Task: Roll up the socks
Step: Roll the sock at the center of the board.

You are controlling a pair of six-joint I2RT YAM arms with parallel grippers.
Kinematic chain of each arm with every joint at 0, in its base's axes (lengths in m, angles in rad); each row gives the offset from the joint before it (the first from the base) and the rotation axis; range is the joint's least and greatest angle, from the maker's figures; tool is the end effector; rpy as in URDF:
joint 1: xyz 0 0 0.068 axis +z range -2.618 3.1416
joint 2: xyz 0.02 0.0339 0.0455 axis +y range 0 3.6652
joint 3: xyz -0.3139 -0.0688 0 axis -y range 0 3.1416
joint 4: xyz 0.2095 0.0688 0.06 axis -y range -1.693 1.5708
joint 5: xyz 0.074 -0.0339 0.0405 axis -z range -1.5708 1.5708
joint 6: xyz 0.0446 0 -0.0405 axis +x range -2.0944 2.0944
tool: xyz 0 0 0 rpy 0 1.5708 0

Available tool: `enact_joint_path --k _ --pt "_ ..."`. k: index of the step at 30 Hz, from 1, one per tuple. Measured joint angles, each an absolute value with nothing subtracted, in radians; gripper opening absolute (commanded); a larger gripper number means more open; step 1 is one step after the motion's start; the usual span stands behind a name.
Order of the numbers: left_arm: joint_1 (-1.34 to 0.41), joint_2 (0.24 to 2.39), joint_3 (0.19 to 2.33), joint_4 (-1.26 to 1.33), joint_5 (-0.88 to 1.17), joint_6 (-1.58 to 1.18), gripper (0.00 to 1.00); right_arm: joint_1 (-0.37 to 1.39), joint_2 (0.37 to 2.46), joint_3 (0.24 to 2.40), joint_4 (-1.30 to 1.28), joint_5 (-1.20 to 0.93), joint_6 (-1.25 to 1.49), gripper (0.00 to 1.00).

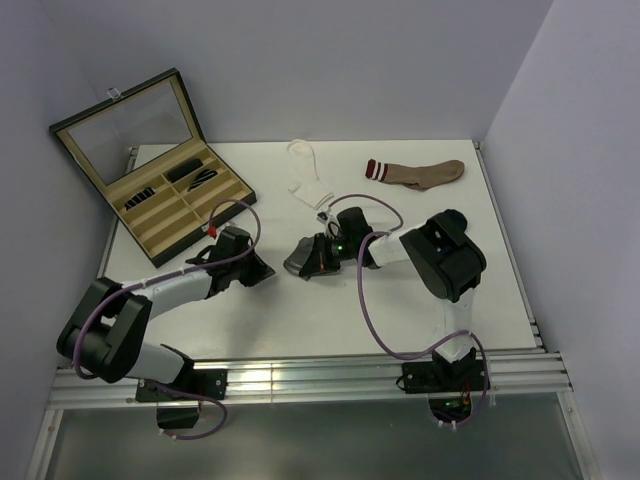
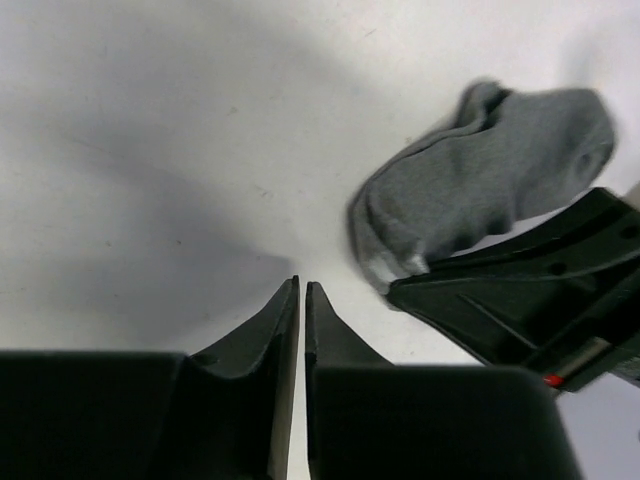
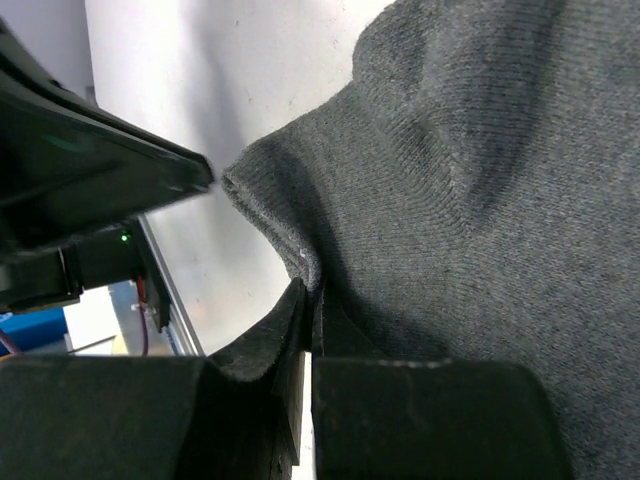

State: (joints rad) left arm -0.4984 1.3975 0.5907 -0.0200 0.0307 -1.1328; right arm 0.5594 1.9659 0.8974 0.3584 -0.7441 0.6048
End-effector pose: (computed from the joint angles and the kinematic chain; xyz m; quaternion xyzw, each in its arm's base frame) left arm 0.2053 -0.1133 0.2257 -0.2852 0.8868 -0.2744 0.2387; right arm 0.3020 0.2247 0.1788 -0.1324 0.8499 0.4896 0.1430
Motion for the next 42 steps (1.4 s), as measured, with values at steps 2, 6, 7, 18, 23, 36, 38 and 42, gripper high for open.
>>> enact_joint_path --k 2,6,7,18,23,36,38,42 --pt "-0.504 1.431 0.594 -0.018 0.039 -1.126 0.10 0.557 1.968 0.899 0.358 -0.749 0.613 0.00" --pt "-0.513 1.502 0.610 -0.014 0.063 -1.118 0.10 0.556 1.972 0.904 0.355 -0.751 0.625 0.00" --pt "-0.515 1.514 0.620 -0.008 0.074 -1.114 0.10 0.556 1.974 0.905 0.355 -0.752 0.630 0.00" --pt "-0.530 1.565 0.638 0.091 0.121 -1.082 0.14 0.551 1.987 0.918 0.353 -0.758 0.646 0.00" --pt "-0.532 1.567 0.627 0.156 0.137 -1.074 0.14 0.549 1.987 0.918 0.351 -0.758 0.646 0.00" --pt "-0.532 1.595 0.620 0.285 0.159 -1.059 0.13 0.545 1.996 0.937 0.335 -0.758 0.646 0.00" --pt "-0.532 1.595 0.615 0.309 0.161 -1.059 0.13 0.544 2.000 0.943 0.332 -0.759 0.646 0.00" --pt "-0.532 1.595 0.607 0.338 0.161 -1.060 0.13 0.544 2.001 0.949 0.323 -0.759 0.646 0.00"
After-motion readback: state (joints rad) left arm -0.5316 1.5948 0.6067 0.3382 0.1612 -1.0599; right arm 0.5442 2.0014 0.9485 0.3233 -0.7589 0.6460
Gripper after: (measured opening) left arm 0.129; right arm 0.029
